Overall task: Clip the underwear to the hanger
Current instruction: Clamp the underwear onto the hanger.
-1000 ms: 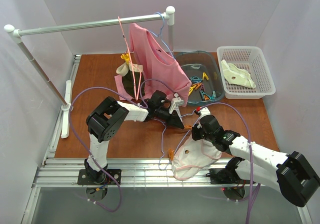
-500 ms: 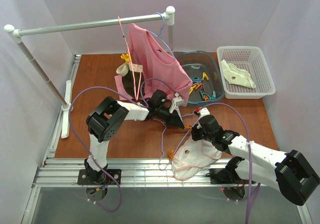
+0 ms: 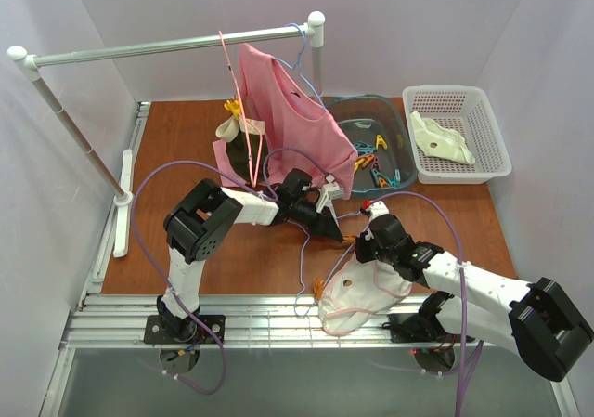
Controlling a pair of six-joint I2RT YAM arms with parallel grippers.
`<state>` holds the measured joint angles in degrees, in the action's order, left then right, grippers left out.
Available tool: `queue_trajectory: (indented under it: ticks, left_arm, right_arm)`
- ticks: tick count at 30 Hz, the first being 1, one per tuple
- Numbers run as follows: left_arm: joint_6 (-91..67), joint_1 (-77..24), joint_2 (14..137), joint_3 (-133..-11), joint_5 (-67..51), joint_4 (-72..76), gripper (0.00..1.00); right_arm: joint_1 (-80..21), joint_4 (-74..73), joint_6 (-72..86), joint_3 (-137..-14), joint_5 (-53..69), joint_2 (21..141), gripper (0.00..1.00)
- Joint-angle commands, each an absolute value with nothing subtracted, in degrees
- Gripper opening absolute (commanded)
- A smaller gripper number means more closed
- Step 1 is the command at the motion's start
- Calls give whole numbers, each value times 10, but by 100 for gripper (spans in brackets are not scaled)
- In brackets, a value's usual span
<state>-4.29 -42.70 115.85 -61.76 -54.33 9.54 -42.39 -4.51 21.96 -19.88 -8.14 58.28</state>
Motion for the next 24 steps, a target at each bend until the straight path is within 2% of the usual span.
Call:
queue_trajectory:
  ticks: [1,10,16,20,24]
  left_arm:
    - [-39,-435,1153,-632,-563,108,8]
    - [-50,-437,1149,-620,-573,140,20]
    - [-54,-438,1150,-619,-580,142,35]
    - [-54,-438,1154,-615,-578,142,44]
    - [-54,-439,1152,-613,-577,143,45]
  right_arm:
    - [-424,-33,212,-195,-70,587,2]
    - [-424,-31,210,-196,-69,592,2]
    - [-424,-33,210,-194,-70,584,5]
    - [-423,-39,211,-194,-75,577,13]
    - [-424,-45,212,-195,-83,567,19]
